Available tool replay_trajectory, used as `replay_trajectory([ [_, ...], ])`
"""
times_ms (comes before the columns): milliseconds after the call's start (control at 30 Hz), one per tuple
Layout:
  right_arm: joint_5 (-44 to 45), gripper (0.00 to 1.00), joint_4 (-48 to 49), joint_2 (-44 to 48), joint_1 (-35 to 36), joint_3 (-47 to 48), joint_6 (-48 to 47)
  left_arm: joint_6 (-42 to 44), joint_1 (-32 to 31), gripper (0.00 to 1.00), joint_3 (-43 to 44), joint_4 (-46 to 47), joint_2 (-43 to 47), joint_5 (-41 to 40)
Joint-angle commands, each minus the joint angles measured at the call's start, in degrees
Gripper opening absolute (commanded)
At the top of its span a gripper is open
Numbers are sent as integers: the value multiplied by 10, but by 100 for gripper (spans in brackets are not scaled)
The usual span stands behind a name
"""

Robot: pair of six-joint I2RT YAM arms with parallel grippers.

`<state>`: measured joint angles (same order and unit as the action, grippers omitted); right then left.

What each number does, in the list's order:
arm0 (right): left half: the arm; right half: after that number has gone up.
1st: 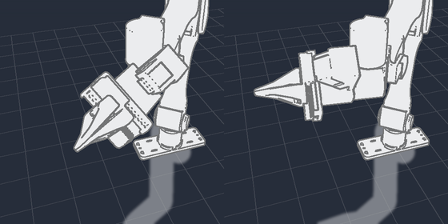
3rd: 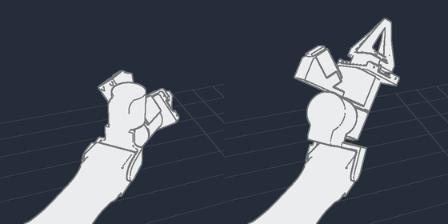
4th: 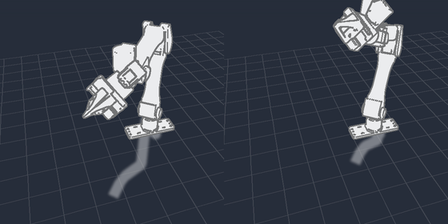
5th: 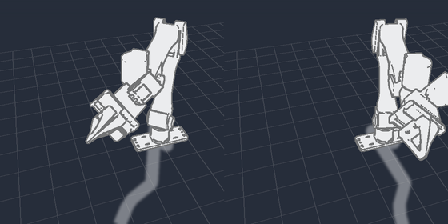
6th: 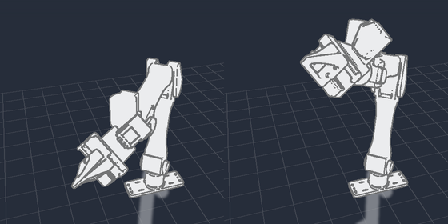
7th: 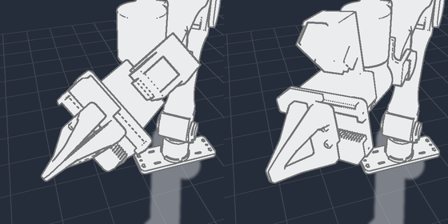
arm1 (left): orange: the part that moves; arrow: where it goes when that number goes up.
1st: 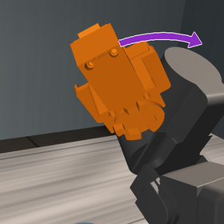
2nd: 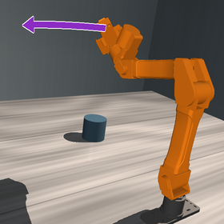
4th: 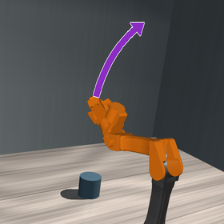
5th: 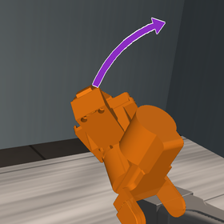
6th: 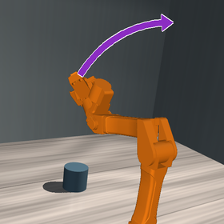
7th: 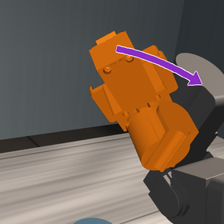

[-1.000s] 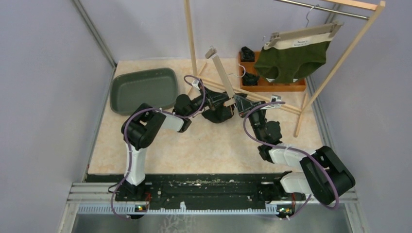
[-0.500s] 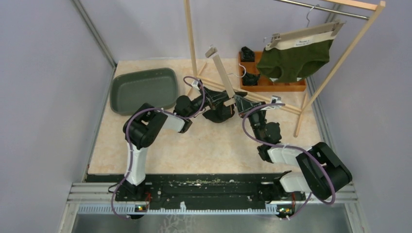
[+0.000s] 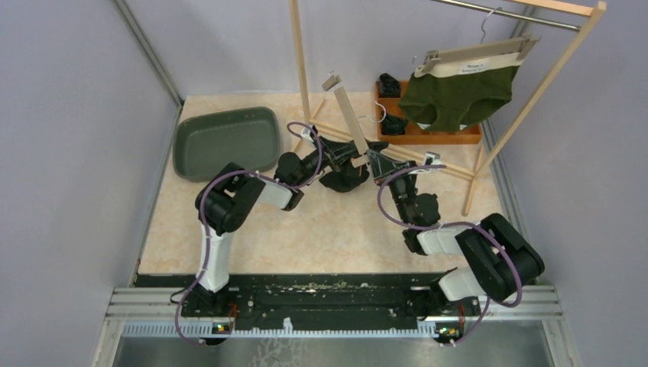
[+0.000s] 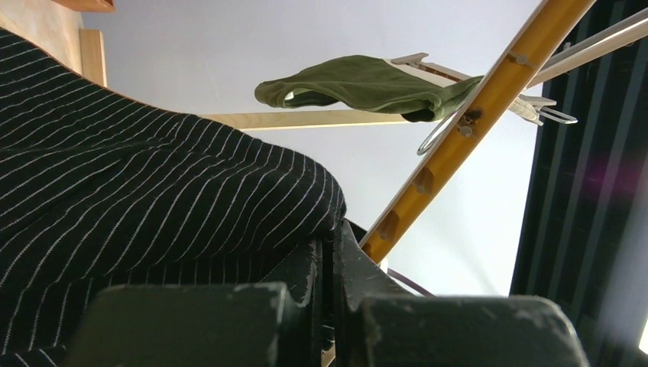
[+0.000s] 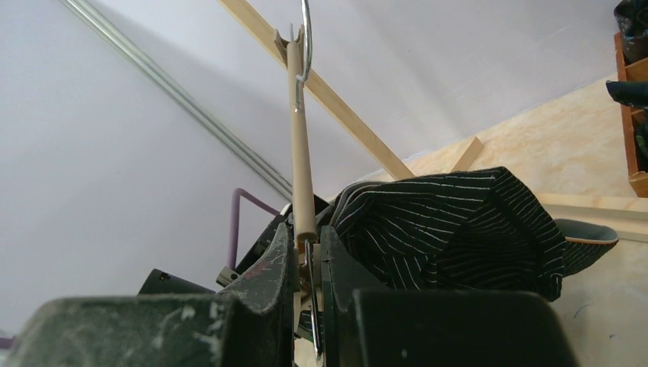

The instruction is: Clip the underwear to the hanger

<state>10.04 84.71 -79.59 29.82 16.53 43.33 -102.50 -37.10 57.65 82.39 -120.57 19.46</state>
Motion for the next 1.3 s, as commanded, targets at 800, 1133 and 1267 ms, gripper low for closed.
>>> replay_trajectory([
  [800, 11, 0, 114, -5, -2, 11, 8, -13, -12, 0, -7, 63, -23, -42],
  [1133, 10, 0, 104, -1, -2, 21, 5, -15, -12, 0, -10, 61, -29, -46],
  [1267, 12, 0, 102, -2, -2, 25, 7, -16, -13, 0, -13, 61, -29, -48],
])
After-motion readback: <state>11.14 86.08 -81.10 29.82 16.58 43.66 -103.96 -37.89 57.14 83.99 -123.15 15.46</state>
